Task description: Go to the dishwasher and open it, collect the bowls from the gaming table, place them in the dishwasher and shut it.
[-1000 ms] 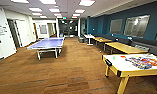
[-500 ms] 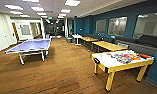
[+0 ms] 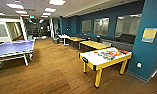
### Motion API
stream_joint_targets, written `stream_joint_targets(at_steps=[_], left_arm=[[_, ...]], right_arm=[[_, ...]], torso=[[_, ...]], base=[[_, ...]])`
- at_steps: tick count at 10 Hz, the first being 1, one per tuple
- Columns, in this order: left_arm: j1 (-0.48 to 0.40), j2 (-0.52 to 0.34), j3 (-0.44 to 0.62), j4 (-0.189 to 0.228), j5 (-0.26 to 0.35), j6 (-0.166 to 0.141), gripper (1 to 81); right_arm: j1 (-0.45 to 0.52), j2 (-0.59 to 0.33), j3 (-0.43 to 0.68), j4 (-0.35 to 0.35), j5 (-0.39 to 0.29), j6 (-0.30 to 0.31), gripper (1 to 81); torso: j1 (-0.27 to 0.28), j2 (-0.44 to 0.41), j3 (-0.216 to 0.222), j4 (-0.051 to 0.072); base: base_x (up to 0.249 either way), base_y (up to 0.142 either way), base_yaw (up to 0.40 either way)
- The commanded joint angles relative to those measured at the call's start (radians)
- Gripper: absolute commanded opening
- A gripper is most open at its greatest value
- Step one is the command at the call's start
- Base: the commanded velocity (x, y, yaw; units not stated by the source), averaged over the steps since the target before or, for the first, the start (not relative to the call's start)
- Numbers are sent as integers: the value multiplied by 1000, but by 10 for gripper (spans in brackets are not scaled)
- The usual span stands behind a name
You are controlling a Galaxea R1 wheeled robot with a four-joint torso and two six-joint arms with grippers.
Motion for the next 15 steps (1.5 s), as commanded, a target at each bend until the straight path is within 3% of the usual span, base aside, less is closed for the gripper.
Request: stream_joint_targets(at_steps=[1,7,15], left_arm=[[-52,-3,5,4,53,3,811],[-52,-3,5,4,53,3,811],[-49,-5,5,-5,46,3,811]], right_arm=[[51,6,8,-9,-47,-5,811],[53,7,9,-9,-47,-5,811],[51,11,8,-9,-49,-5,811]], torso=[[0,0,0,0],[0,0,0,0],[0,0,0,0]], base=[[0,0,-381],[0,0,-312],[0,0,-26]])
